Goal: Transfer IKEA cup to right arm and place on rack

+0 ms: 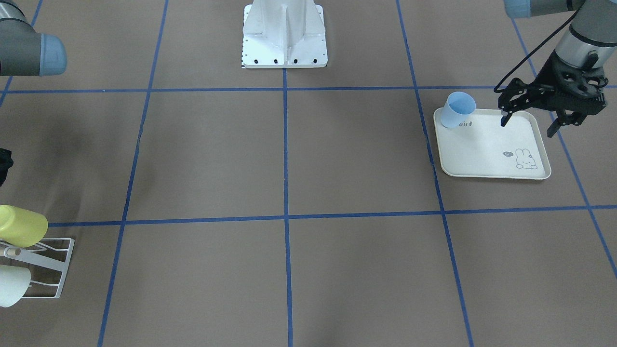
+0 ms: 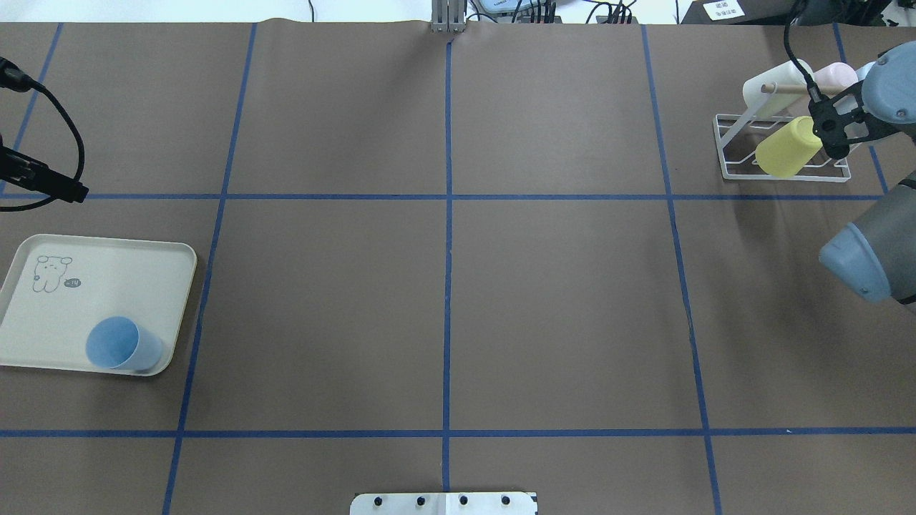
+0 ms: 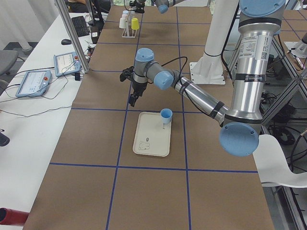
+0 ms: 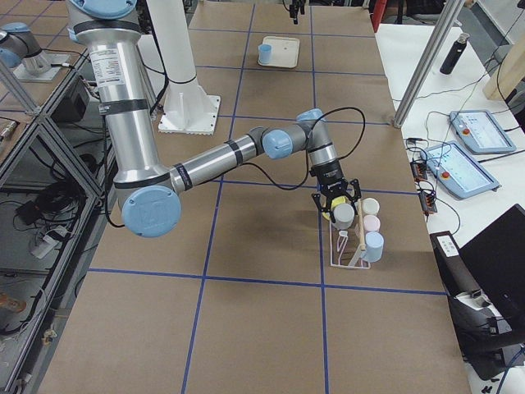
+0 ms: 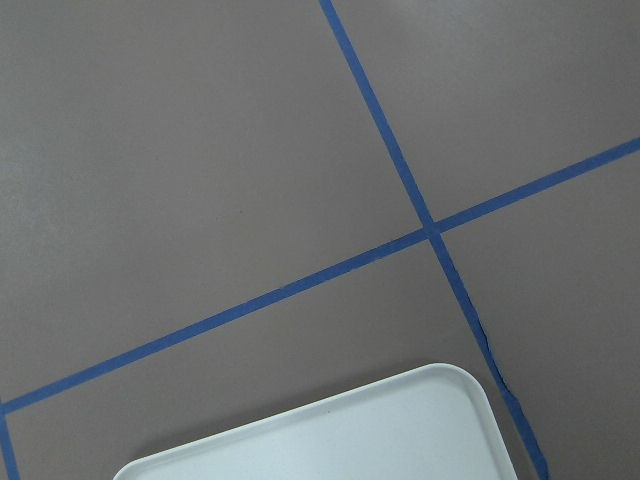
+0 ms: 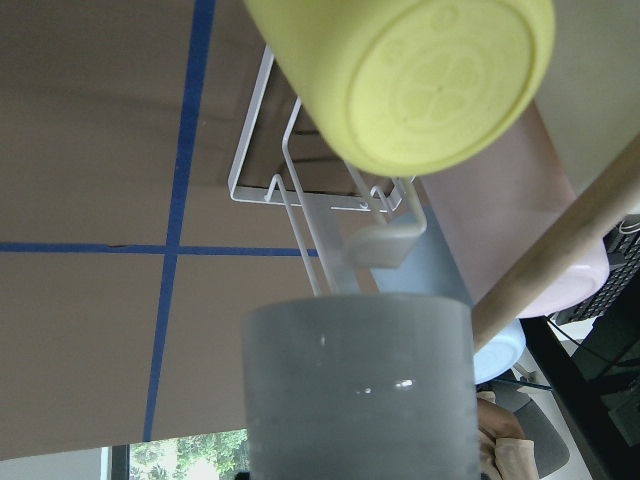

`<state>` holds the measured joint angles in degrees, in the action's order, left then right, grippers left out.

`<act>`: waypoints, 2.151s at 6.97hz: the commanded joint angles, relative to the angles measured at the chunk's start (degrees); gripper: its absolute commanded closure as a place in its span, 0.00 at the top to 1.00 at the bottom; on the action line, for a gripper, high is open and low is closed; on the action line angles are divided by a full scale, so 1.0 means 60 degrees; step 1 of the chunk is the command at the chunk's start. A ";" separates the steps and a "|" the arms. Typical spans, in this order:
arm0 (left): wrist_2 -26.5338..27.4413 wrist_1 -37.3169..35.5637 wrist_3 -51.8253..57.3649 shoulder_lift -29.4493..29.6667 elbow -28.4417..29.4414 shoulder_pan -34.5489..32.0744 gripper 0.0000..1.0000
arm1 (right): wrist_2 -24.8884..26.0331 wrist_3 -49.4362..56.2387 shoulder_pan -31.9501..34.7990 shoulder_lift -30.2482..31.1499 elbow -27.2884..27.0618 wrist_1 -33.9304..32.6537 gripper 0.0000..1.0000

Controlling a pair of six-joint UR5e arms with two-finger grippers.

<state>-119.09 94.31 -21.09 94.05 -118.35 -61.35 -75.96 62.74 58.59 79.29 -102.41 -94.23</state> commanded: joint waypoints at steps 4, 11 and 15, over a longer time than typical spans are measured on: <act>0.0000 0.0015 0.0000 0.0000 0.0008 0.0014 1.00 | 0.0018 -0.0130 -0.0360 -0.0177 0.0178 0.0017 0.44; 0.0000 0.0059 -0.0425 0.0014 0.0023 0.0059 1.00 | 0.0105 0.0134 -0.0464 -0.0192 0.0559 0.0031 0.49; 0.0000 0.0059 -0.0425 0.0014 0.0037 0.0059 1.00 | 0.0384 0.0250 -0.0581 -0.0630 0.1056 0.0017 0.66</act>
<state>-119.09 94.66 -23.64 94.13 -118.17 -61.00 -73.78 63.71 55.21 76.70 -97.04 -94.12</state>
